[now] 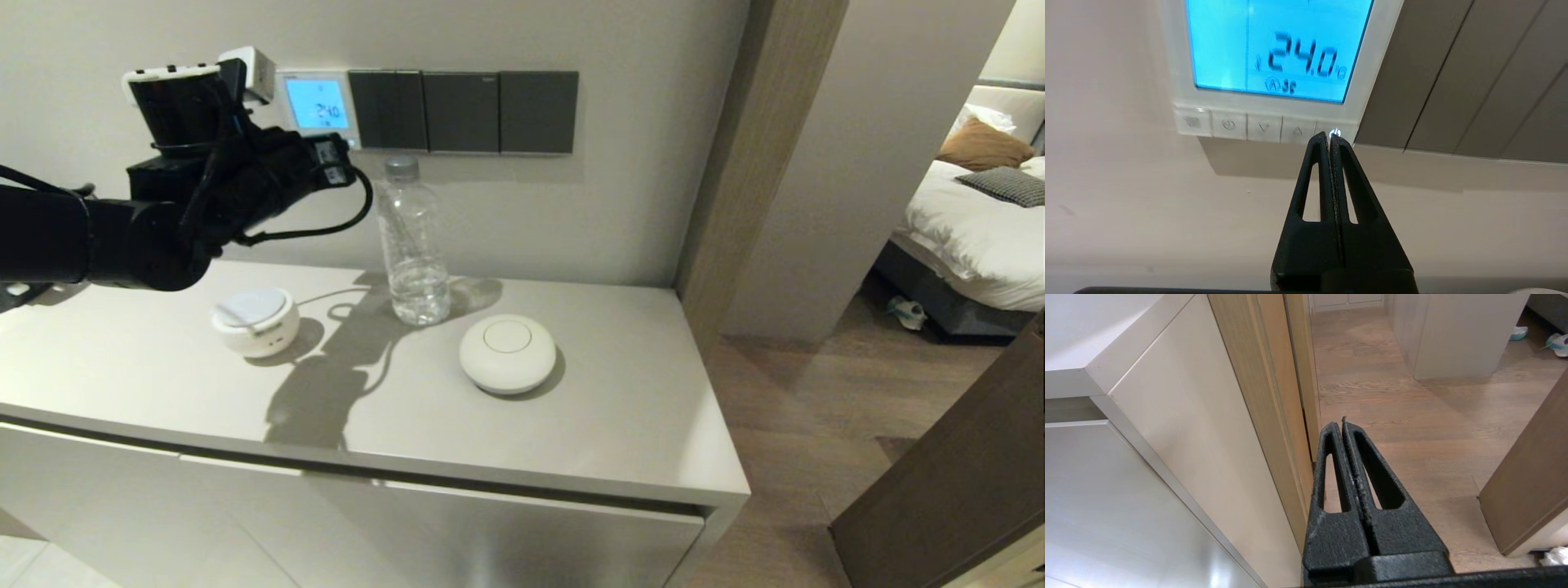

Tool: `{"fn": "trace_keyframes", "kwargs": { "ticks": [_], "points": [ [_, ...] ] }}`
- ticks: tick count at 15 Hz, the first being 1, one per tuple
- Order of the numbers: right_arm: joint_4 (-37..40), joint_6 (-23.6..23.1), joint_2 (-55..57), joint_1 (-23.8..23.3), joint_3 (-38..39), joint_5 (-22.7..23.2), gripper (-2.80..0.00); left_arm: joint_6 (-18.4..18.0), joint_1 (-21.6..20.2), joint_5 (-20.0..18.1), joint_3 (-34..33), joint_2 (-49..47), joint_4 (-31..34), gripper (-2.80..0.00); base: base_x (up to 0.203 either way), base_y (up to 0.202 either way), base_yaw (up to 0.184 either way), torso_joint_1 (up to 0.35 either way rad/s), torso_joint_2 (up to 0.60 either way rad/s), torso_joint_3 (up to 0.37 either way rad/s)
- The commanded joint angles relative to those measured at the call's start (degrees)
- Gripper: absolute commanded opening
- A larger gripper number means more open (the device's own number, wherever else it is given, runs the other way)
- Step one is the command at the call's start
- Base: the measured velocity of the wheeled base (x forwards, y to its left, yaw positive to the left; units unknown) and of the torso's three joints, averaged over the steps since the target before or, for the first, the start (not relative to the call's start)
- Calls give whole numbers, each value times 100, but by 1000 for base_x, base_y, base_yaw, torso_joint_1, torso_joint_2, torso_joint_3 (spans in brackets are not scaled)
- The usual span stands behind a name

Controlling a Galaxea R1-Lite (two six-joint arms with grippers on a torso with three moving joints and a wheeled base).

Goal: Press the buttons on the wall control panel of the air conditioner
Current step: Turn on the central air conditioner

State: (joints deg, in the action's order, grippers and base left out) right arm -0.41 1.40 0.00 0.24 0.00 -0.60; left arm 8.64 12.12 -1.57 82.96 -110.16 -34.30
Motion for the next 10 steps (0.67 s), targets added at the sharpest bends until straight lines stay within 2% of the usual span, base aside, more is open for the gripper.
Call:
{"fn": "trace_keyframes", "kwargs": {
  "ticks": [1,10],
  "points": [
    [-2,0,0,2,18,-1,-280,6,-16,8,-43,126,-15,-280,0,0,0,0,0,0],
    [-2,0,0,2,18,-1,-280,-11,-306,175,-34,100,-72,-280,0,0,0,0,0,0]
  ]
}}
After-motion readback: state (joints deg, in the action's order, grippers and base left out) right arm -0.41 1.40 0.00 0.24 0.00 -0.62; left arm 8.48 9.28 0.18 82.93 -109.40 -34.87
